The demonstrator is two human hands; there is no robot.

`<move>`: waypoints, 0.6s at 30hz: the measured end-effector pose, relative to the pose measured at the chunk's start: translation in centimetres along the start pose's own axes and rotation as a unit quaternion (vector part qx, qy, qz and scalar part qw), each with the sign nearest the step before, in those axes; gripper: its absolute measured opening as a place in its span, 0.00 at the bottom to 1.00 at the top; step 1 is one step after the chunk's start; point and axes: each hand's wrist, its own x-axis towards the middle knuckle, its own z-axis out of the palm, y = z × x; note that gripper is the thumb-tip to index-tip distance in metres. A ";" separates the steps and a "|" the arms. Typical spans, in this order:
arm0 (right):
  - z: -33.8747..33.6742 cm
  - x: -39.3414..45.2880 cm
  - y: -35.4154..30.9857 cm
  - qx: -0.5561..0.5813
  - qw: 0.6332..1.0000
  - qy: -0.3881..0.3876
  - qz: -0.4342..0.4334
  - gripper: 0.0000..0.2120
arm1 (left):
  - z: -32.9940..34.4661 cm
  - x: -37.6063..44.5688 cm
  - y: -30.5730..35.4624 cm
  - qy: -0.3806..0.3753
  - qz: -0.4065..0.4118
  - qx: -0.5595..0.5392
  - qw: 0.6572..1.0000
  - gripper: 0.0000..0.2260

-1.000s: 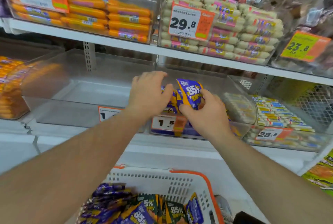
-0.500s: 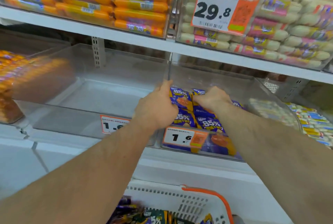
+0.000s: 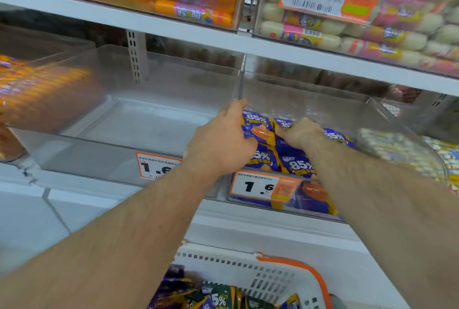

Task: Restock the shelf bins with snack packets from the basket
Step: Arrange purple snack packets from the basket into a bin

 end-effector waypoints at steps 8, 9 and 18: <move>-0.9 -1.0 -0.5 -0.052 0.998 0.047 0.006 0.35 | 0.1 -0.2 0.2 0.024 0.024 0.038 0.999 0.31; -1.6 -1.9 -0.8 -0.054 0.996 0.065 -0.007 0.34 | 0.1 -0.3 0.3 0.032 0.029 0.048 0.998 0.31; -4.1 -17.1 -1.7 0.185 0.838 0.427 -0.285 0.06 | 1.1 -6.8 0.4 0.236 0.210 0.132 0.939 0.25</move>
